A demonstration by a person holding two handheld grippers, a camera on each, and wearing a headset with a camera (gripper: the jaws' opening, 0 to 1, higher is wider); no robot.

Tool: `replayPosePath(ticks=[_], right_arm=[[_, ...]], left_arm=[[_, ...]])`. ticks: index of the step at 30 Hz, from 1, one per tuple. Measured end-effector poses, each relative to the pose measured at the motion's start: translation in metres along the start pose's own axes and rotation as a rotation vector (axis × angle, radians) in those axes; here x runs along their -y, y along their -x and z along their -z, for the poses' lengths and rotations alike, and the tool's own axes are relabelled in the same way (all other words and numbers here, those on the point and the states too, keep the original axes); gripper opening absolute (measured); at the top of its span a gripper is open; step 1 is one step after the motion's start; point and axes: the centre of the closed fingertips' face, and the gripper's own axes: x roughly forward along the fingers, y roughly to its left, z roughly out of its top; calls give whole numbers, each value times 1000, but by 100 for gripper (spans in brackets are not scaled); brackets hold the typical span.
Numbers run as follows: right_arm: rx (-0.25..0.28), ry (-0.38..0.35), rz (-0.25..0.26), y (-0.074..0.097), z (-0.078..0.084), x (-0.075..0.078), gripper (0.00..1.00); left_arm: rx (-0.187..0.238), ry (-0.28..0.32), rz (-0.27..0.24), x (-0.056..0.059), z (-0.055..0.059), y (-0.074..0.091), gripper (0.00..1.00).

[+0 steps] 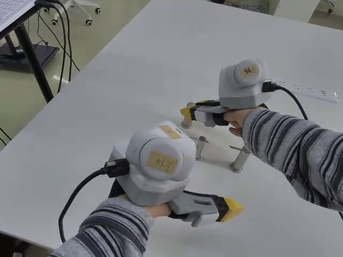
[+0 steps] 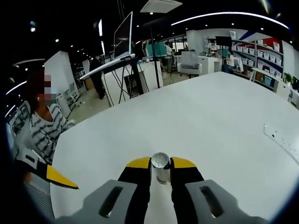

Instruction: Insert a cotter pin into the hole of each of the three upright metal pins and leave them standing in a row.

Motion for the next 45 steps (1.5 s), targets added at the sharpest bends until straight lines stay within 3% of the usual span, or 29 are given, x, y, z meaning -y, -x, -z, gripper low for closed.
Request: replayPosePath(ticks=[14,21,29,45], right_arm=[[-52,56,16,13,3,2,9],[-74,53,35,35,10,12,9],[-93,35,81,61,23,41,9],[-121,-9,156,123,61,49,9]], left_arm=[[3,-13,9,3,-2,0,98],[0,-28,19,7,-2,-1,98],[9,-31,19,7,-4,-1,98],[13,-40,31,11,-6,-2,98]])
